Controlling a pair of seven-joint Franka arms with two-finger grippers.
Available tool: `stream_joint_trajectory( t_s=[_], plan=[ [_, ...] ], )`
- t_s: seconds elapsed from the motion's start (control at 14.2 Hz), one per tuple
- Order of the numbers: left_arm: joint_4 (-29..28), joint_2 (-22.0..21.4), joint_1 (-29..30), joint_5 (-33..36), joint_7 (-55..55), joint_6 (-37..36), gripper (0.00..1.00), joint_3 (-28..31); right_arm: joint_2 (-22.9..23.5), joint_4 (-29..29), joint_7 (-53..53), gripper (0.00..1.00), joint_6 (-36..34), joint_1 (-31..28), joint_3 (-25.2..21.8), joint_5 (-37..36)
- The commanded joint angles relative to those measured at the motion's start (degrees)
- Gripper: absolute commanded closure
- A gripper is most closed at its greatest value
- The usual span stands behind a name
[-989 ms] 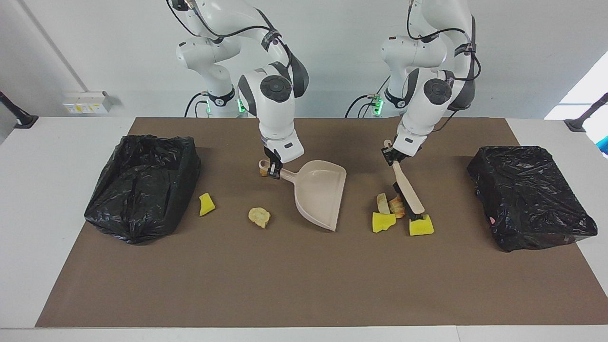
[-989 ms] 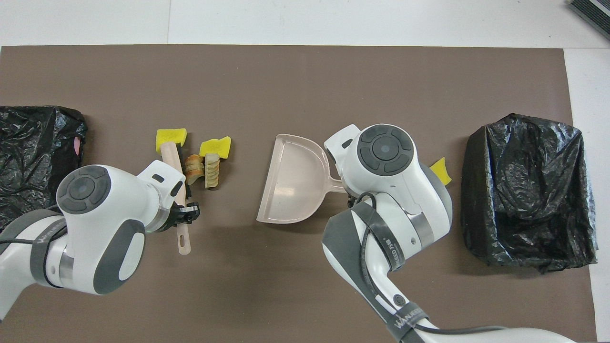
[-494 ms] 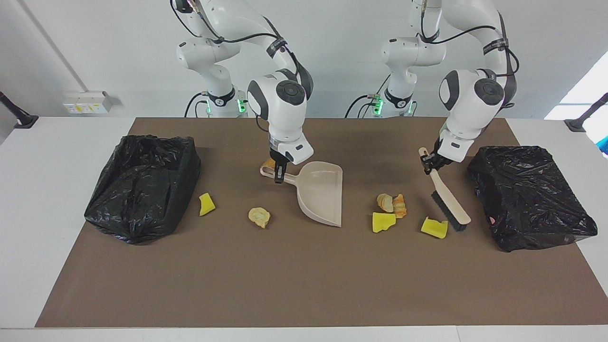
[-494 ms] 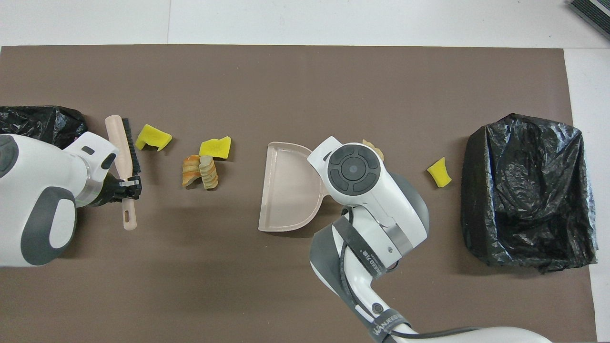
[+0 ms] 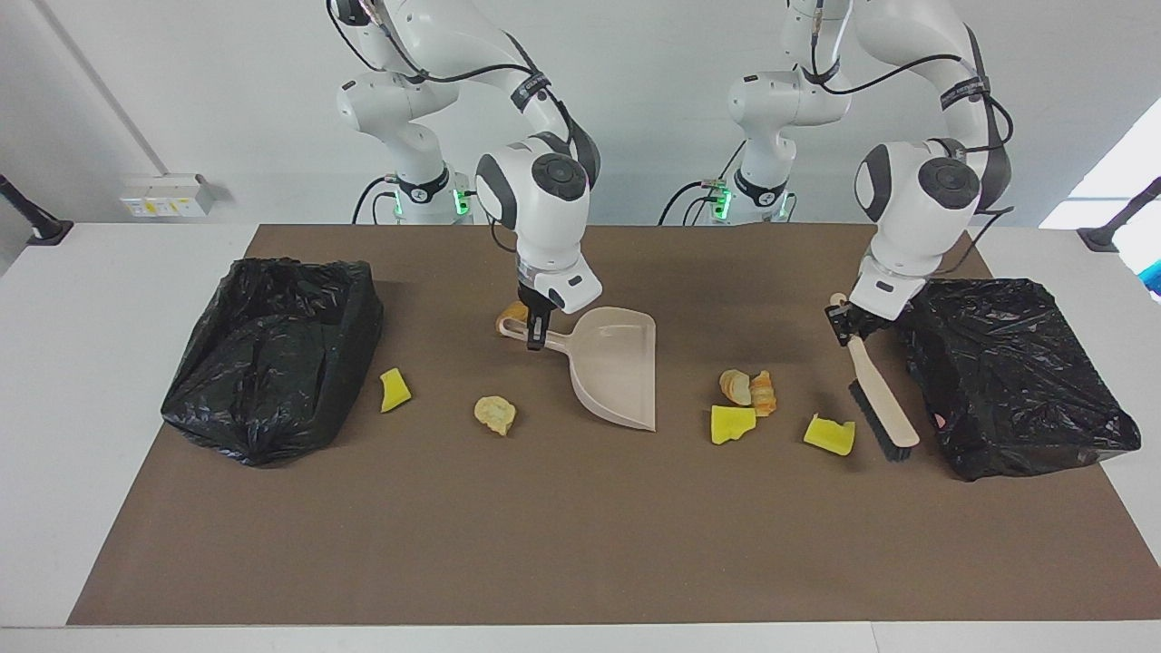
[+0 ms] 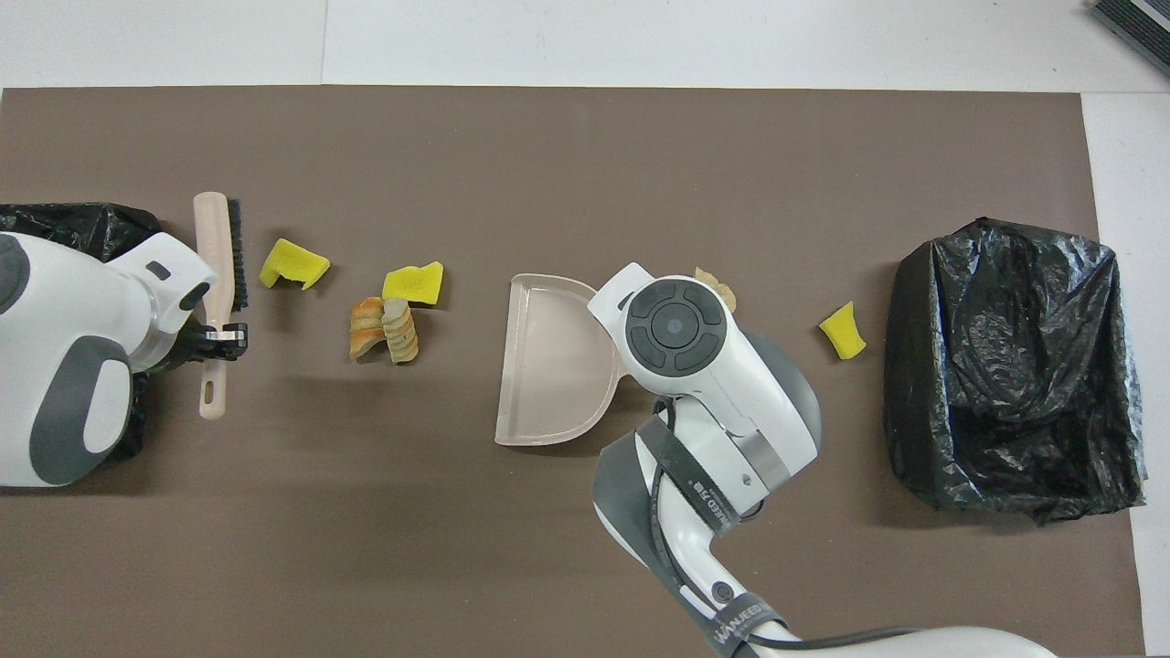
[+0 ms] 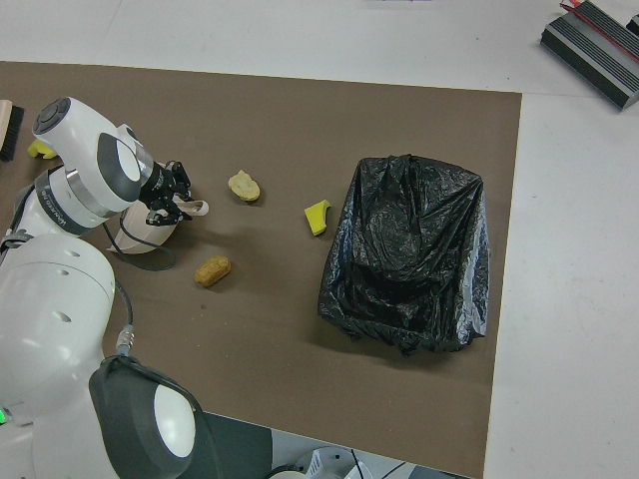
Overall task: Sweep and dump trash in bin
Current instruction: 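Sweep the sponges and bread into the dustpan with the left gripper's brush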
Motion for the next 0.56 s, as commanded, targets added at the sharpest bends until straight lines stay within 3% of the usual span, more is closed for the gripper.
stream_joint_trajectory(
  t_s=[0.0,0.21,0.49],
  plan=[
    [4.0,4.9,0.5,4.1,2.6,1.0,1.00,-0.4,0.2,-0.6,-0.7,1.00,0.6,-0.1,0.3,-1.1],
    [5.0,7.1,0.2,5.7,6.7,0.9,1.00,-0.5,0.2,-0.6,-0.6,1.00,0.6,0.0,0.3,-1.1],
    [2.0,8.0,-2.4,5.1,8.1,1.1,1.00,-0.8,0.3,-0.6,-0.7,1.00,0.6,0.0,0.3,-1.2]
  ],
)
